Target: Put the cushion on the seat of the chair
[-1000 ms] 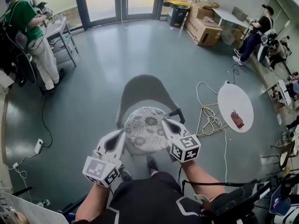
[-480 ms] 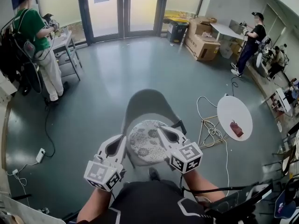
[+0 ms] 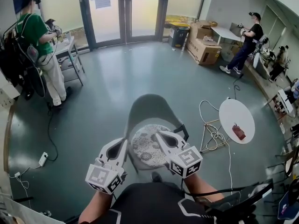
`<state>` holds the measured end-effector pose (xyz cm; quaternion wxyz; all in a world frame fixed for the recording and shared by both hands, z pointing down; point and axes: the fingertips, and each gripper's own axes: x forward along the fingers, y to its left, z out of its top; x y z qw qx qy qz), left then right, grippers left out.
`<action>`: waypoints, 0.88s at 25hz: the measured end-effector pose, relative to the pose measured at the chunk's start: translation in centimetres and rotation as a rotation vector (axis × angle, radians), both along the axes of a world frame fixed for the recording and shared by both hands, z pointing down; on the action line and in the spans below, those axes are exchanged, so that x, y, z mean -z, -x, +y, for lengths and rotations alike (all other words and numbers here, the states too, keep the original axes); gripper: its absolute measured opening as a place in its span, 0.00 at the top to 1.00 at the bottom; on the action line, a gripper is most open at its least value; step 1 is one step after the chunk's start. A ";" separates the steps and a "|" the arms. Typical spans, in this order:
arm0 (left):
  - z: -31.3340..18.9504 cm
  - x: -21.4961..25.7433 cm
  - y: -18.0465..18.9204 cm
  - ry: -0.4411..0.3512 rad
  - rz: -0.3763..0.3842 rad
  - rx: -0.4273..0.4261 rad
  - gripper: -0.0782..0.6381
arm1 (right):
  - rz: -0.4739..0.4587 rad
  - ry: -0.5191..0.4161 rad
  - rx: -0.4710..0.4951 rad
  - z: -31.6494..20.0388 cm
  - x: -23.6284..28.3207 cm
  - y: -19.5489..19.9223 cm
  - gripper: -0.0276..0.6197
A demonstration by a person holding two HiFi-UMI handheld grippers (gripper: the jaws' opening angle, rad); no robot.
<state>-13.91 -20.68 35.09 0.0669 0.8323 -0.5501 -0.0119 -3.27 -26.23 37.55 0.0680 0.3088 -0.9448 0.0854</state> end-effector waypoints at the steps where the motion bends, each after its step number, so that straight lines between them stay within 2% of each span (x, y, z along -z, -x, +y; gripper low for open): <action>1: 0.0 0.0 0.0 -0.001 -0.002 0.002 0.88 | 0.006 -0.003 -0.001 -0.1 0.0 0.0 0.94; 10: -0.6 -0.2 0.6 0.006 -0.002 0.027 0.88 | -0.017 -0.034 -0.025 -1.3 1.2 -0.1 0.94; 22: -0.5 -0.4 0.8 0.009 -0.004 0.043 0.88 | -0.017 -0.026 -0.032 -1.3 0.9 -0.5 0.94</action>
